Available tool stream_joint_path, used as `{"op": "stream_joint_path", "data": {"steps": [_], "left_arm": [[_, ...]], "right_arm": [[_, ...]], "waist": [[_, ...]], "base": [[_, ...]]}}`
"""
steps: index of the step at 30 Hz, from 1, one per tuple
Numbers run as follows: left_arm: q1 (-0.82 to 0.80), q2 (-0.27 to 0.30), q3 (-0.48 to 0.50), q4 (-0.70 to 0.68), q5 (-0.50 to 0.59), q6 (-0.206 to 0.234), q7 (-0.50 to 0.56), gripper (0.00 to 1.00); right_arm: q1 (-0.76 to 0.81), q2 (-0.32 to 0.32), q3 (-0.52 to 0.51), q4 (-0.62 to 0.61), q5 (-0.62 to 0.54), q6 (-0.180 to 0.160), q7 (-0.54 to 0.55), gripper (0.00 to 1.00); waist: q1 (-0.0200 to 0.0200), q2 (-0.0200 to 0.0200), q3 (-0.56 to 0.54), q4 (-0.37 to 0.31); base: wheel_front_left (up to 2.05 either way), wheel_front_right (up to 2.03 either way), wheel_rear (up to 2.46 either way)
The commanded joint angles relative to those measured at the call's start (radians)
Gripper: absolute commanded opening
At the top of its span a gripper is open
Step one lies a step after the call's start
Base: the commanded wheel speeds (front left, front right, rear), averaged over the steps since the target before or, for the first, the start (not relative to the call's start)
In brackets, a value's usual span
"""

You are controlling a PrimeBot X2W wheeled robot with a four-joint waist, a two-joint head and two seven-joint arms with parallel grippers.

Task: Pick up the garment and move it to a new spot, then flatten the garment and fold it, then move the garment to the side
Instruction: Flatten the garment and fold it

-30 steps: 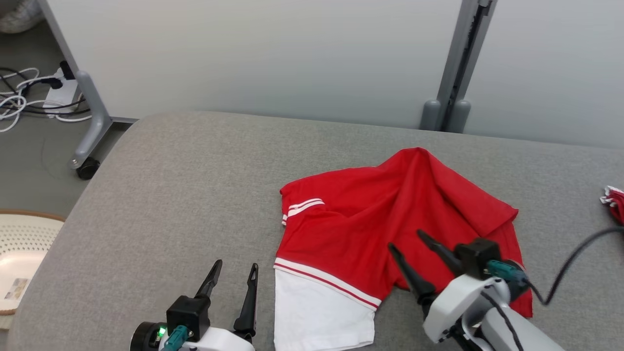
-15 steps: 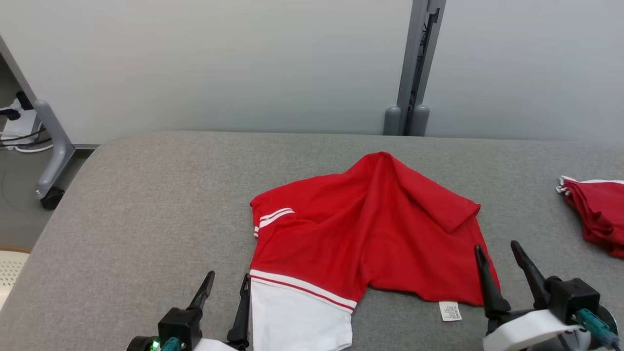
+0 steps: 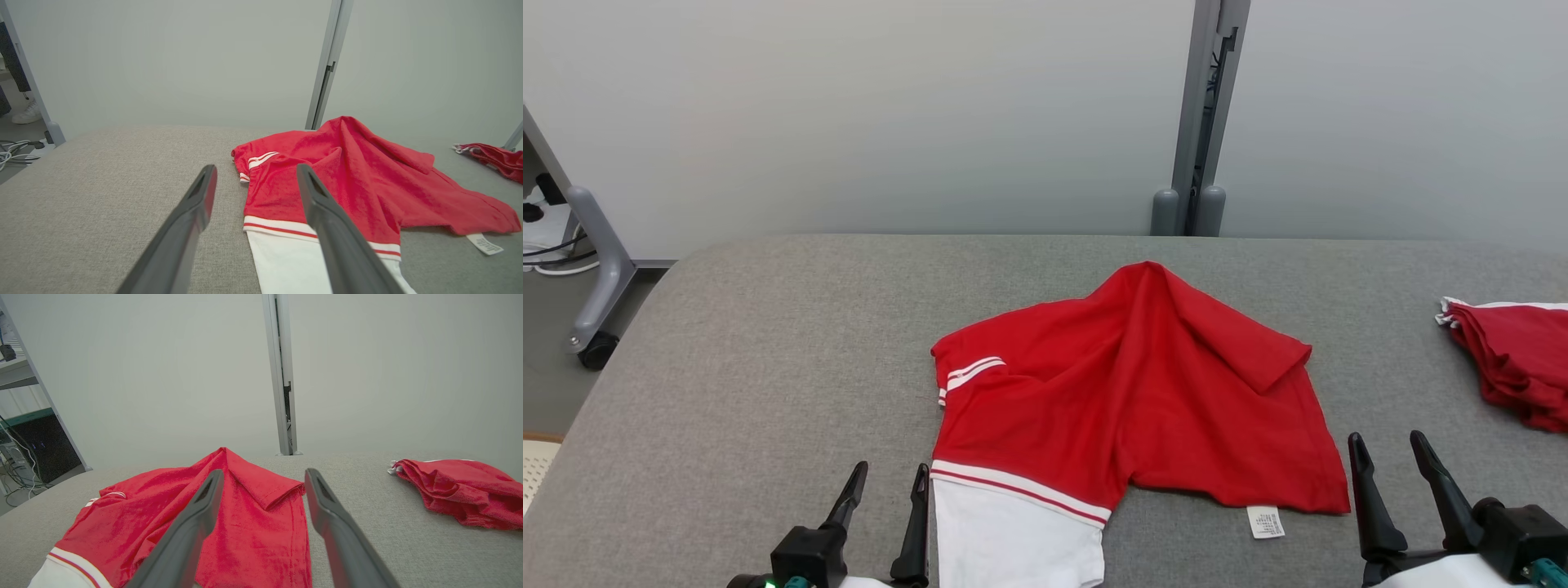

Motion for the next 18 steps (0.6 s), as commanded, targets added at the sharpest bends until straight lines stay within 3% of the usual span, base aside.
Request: {"op": "stream_joint_path", "data": {"steps": [1, 14, 18], "left_arm": [[0.006, 0.005, 0.005, -0.005, 0.007, -0.003, -0.005, 1.00], [0.007, 0.003, -0.005, 0.022, 0.007, -0.003, -0.004, 1.00], [0.014, 0.003, -0.019, 0.063, -0.009, -0.009, 0.045, 1.00]], "right_arm": [[0.009, -0.003, -0.007, -0.002, -0.008, 0.000, -0.001, 1.00], [0.000, -0.003, -0.008, 0.013, -0.027, 0.000, -0.001, 1.00], [-0.002, -0.003, -0.005, 0.017, -0.028, 0.000, -0.001, 1.00]], "waist": [[0.0000, 0.0000, 0.000, -0.002], [0.0000, 0.0000, -0.001, 0.000], [0.0000, 0.0000, 0.001, 0.002]], "base": [[0.00, 0.00, 0.00], [0.00, 0.00, 0.00], [0.00, 0.00, 0.00]]}}
